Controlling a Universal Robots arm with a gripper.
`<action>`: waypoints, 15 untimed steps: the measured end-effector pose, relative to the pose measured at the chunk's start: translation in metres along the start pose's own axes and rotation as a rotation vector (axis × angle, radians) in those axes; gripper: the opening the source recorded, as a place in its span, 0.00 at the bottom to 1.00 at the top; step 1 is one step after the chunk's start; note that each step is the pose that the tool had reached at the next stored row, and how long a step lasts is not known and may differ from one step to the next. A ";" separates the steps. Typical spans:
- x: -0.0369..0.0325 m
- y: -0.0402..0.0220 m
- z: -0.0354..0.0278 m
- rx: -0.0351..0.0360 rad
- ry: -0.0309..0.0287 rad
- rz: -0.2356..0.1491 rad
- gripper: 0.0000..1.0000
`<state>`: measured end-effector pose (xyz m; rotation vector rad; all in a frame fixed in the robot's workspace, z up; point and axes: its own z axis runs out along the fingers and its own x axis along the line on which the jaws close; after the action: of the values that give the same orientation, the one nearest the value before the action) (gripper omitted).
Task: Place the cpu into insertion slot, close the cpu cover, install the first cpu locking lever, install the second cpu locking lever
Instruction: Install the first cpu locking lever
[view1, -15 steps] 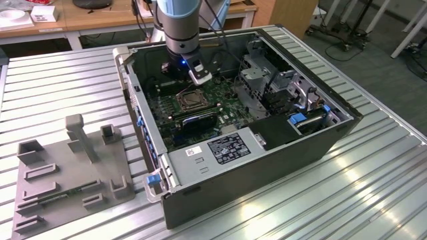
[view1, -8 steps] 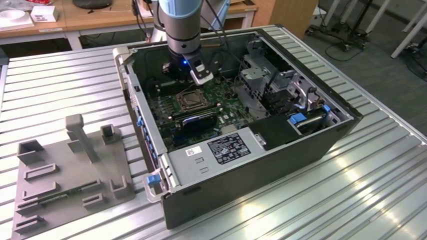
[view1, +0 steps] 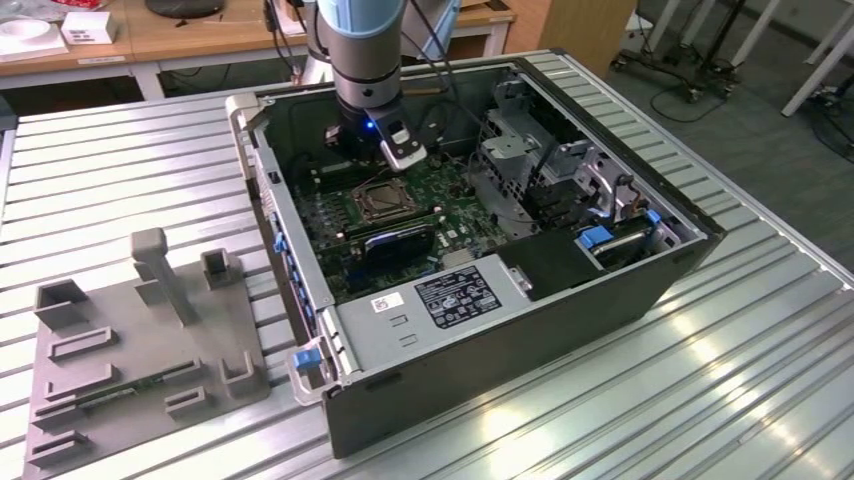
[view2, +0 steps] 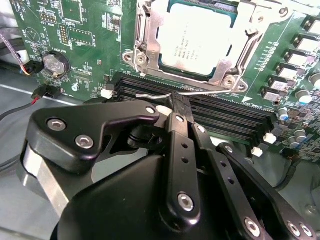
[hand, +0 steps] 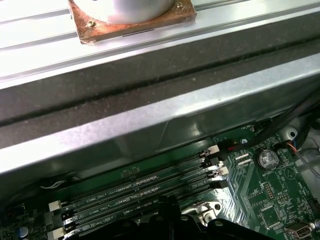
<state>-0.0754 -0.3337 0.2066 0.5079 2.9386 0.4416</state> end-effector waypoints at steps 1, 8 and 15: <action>0.0000 0.0000 0.0001 -0.0002 -0.0001 0.000 0.11; 0.0001 -0.0006 0.0021 -0.0003 -0.0001 0.000 0.11; 0.0002 -0.0010 0.0032 -0.0002 -0.0001 0.000 0.11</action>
<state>-0.0754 -0.3336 0.2032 0.5079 2.9384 0.4420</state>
